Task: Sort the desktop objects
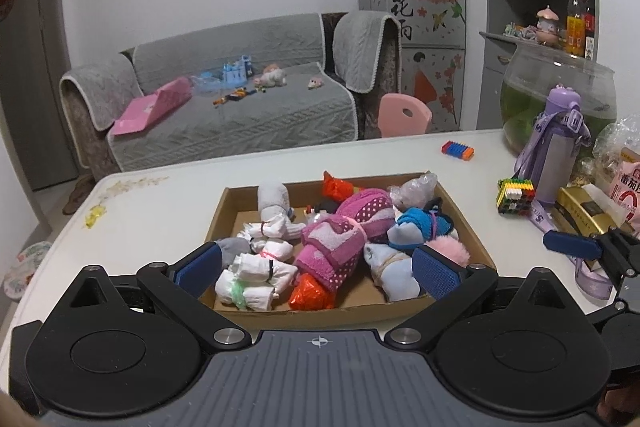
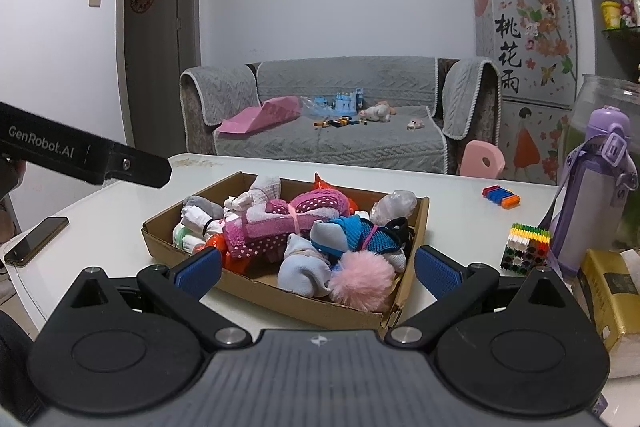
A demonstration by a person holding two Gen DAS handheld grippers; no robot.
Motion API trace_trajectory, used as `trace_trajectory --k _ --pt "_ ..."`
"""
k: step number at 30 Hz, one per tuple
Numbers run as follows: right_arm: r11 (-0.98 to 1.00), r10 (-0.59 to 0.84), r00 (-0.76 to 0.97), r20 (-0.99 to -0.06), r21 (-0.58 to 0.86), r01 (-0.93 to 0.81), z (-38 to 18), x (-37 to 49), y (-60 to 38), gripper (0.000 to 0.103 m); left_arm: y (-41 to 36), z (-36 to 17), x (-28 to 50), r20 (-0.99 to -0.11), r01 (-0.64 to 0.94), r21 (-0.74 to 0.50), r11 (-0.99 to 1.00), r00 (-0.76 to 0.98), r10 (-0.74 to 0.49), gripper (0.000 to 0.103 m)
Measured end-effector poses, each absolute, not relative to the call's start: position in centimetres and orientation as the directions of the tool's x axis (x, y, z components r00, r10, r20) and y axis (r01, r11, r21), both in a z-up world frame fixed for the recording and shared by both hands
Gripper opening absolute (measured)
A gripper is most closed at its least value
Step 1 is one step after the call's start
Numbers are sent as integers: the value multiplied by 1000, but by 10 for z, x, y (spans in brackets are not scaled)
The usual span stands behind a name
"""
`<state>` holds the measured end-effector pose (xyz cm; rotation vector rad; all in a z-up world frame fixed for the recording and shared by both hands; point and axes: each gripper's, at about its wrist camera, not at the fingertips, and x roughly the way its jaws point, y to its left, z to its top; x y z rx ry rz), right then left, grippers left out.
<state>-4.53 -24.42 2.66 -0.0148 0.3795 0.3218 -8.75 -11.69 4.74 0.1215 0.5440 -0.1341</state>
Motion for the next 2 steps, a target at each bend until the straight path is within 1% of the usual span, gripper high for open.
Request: trace_trajectory --k 2 --pt "950 304 879 -367 47 -309 26 -45 -245 102 -117 49 -87 -522 163 77 984 847 -100 102"
